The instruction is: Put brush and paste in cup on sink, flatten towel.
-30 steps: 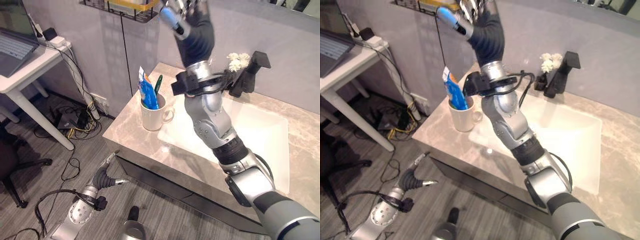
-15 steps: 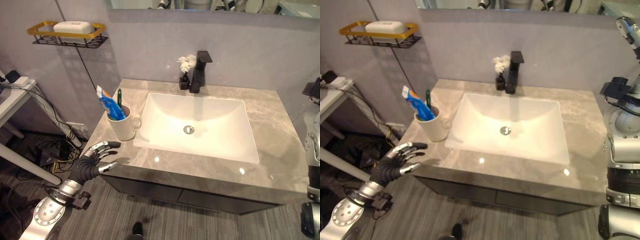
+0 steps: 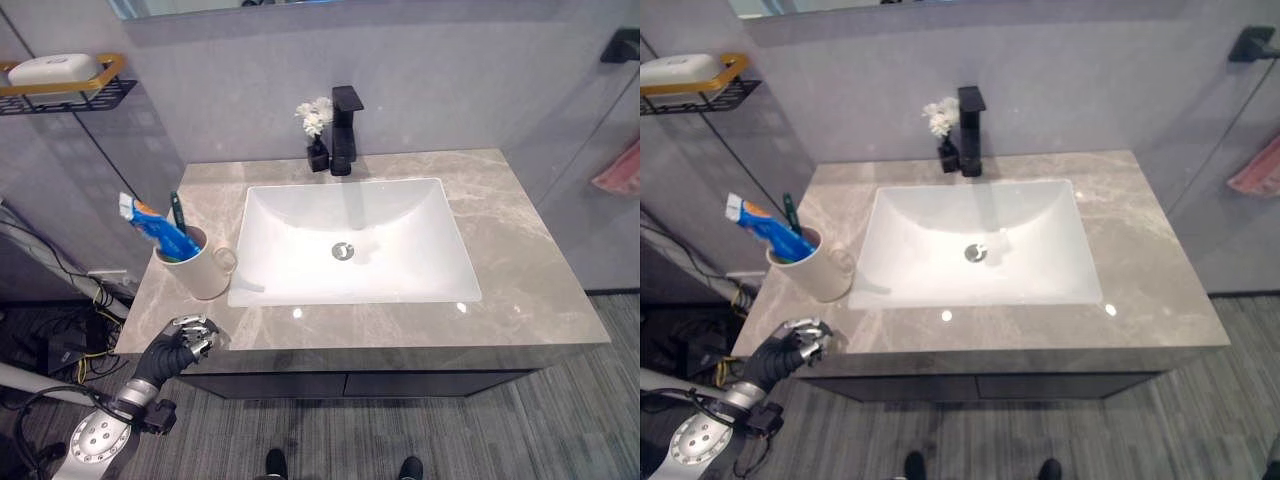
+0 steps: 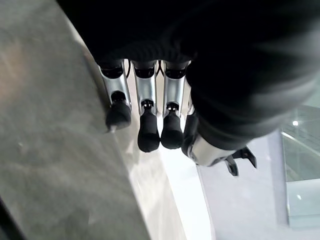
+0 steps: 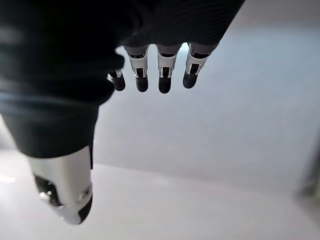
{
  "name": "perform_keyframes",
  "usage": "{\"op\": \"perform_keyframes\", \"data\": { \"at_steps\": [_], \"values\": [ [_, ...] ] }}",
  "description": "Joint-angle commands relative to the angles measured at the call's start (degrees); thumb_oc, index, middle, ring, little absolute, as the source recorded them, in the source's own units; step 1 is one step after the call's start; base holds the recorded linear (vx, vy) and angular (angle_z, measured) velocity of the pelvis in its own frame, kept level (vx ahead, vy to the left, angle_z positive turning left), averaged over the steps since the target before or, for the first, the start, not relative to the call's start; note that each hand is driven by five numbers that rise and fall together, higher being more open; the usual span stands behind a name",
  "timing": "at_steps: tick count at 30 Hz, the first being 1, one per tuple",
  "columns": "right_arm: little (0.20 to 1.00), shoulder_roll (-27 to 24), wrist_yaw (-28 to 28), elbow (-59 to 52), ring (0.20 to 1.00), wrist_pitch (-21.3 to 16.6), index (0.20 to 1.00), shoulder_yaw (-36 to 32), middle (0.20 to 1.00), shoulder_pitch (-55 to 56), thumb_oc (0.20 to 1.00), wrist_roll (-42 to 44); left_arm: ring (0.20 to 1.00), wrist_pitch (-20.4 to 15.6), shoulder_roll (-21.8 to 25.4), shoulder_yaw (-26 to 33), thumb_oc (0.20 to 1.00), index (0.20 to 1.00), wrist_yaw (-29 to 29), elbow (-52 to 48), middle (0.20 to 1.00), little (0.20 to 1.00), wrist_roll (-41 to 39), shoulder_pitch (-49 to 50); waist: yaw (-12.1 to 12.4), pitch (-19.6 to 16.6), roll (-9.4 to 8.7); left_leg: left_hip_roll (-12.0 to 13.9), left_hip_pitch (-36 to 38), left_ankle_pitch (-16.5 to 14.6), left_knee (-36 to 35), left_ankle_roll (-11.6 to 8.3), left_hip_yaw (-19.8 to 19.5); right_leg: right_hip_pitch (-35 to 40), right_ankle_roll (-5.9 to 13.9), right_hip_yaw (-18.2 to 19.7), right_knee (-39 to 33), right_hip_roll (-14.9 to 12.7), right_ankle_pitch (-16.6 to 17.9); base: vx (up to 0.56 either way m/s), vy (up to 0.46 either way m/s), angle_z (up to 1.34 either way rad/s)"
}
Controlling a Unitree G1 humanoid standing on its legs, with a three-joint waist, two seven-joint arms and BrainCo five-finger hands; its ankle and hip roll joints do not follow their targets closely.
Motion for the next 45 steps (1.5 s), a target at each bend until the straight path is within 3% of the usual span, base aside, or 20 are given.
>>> {"op": "perform_keyframes", "data": {
  "at_steps": [1, 3, 4, 7, 8, 9, 11, 14, 16, 22, 26, 45],
  "values": [
    [1.000, 0.9, 8.5, 11.8, 1.000, 4.1, 1.000, 1.0, 1.000, 1.1, 1.000, 7.8, 0.200, -0.8, -1.5, 3.7, 0.200, 0.200, 0.4, -1.0, 0.200, 0.200, 1.8, -0.6, -0.5, 2.0, -0.77, -1.1, -2.1, 0.5, 0.1, 0.71, -1.8, 3.2, 1.57, 0.8, 0.2, 1.0, -1.4, -0.01, -0.057, 0.03],
    [1.000, 1.9, 12.7, 23.0, 1.000, 7.3, 1.000, 3.5, 1.000, 1.0, 1.000, 9.8, 0.200, -0.4, -2.7, 3.8, 0.200, 0.200, 0.3, -0.4, 0.200, 0.200, 1.1, -1.6, -0.3, 2.2, -0.58, -1.0, -2.5, 0.7, 0.1, 0.48, -2.2, 3.2, 1.39, 0.2, 0.2, 1.2, -1.5, -0.01, -0.043, 0.03],
    [1.000, 1.5, 13.2, 23.7, 1.000, 7.1, 1.000, 3.6, 1.000, 0.7, 1.000, 10.2, 0.200, -0.5, -2.7, 3.9, 0.200, 0.200, 0.3, -0.3, 0.200, 0.200, 1.1, -1.7, -0.5, 2.2, -0.53, -1.1, -2.8, 1.1, 0.1, 0.59, -2.3, 3.0, 1.29, 0.1, 0.1, 1.2, -1.2, 0.00, -0.031, 0.07],
    [1.000, 6.1, 18.6, 35.3, 1.000, 13.0, 1.000, 12.2, 1.000, -0.3, 1.000, 5.2, 0.200, -0.4, -5.1, 3.3, 0.200, 0.200, 0.2, 0.4, 0.200, 0.200, 0.0, -4.5, 0.3, 2.7, 0.50, -1.0, -2.8, 1.0, 0.1, 0.32, -2.6, 3.4, 1.13, -0.8, 0.2, 1.2, -1.7, 0.02, -0.042, 0.05],
    [1.000, 6.1, 18.6, 35.4, 1.000, 13.0, 1.000, 12.3, 1.000, -0.4, 1.000, 5.2, 0.200, -0.5, -5.1, 3.4, 0.200, 0.200, 0.2, 0.4, 0.200, 0.200, 0.0, -4.5, 0.2, 2.7, 0.48, -1.0, -3.0, 1.3, 0.1, 0.40, -2.6, 3.3, 1.06, -0.8, 0.1, 1.2, -1.5, 0.04, -0.044, 0.03],
    [1.000, 10.0, 21.2, 34.0, 1.000, 13.8, 1.000, 19.6, 1.000, -1.0, 1.000, -0.3, 0.200, -0.7, -6.3, 3.1, 0.200, 0.200, 0.2, 0.7, 0.200, 0.200, -0.6, -5.6, 0.3, 3.0, 1.03, -0.9, -2.8, 1.2, 0.1, 0.26, -2.4, 3.2, 1.04, -0.7, 0.2, 1.2, -1.7, 0.00, 0.000, 0.00],
    [1.000, 13.5, 21.3, 29.6, 1.000, 13.4, 1.000, 29.0, 1.000, -1.9, 1.000, -9.2, 0.200, -1.2, -7.4, 2.8, 0.200, 0.200, 0.6, 1.0, 0.200, 0.200, -0.9, -6.5, 0.3, 3.2, 1.48, -0.9, -3.0, 1.7, 0.1, 0.22, -2.1, 2.8, 0.79, -0.3, 0.1, 1.3, -1.4, 0.01, -0.024, -0.02],
    [1.000, 14.1, 19.8, 21.4, 1.000, 14.1, 1.000, 43.3, 1.000, -2.5, 1.000, -28.6, 0.200, -1.8, -7.7, 2.7, 0.200, 0.200, 1.7, 2.5, 0.200, 0.200, 0.1, -6.6, 0.6, 3.5, 1.72, -0.6, -2.8, 1.7, 0.1, -0.06, -1.8, 2.8, 0.47, 0.2, 0.2, 1.6, -1.8, 0.02, -0.026, -0.07],
    [1.000, 14.1, 20.9, 16.5, 1.000, 13.7, 1.000, 46.4, 1.000, -2.0, 1.000, -31.2, 0.200, -2.0, -7.8, 3.0, 0.200, 0.200, 2.3, 2.7, 0.200, 0.200, 0.7, -6.5, 0.5, 3.4, 1.77, -0.6, -3.0, 2.0, 0.1, -0.11, -1.8, 2.7, 0.36, 0.2, 0.3, 1.7, -1.8, 0.00, 0.000, 0.00],
    [1.000, 11.7, 21.5, 0.9, 1.000, 12.0, 1.000, 51.1, 1.000, 0.0, 1.000, -36.9, 0.200, -3.4, -8.8, 3.0, 0.200, 0.200, 5.7, 3.5, 0.200, 0.200, 2.6, -8.2, -0.1, 3.8, 1.75, -0.2, -3.4, 2.5, 0.1, -0.44, -1.7, 2.3, 0.08, 0.1, 0.4, 2.2, -2.1, 0.01, -0.013, 0.00],
    [1.000, 9.9, 20.8, 0.8, 1.000, 12.1, 1.000, 52.8, 1.000, 0.3, 1.000, -42.0, 0.200, -4.3, -9.4, 3.5, 0.200, 0.200, 7.3, 3.3, 0.200, 0.200, 3.5, -9.1, -0.2, 4.0, 1.61, -0.1, -3.6, 2.5, 0.1, -0.57, -1.9, 2.3, 0.05, -0.2, 0.3, 2.2, -2.2, 0.00, 0.000, 0.00],
    [1.000, 11.6, 20.3, 5.8, 1.000, 12.5, 1.000, 51.4, 1.000, 0.1, 1.000, -37.9, 0.200, -5.7, -9.2, 6.6, 0.200, 0.200, 12.1, 5.7, 0.200, 0.200, 7.0, -13.4, -1.1, 5.9, 1.92, 0.0, -5.3, 2.9, 0.1, -1.06, -0.6, -0.3, 0.29, 1.1, 0.0, 1.8, -1.4, 0.00, 0.002, -0.01]
  ]
}}
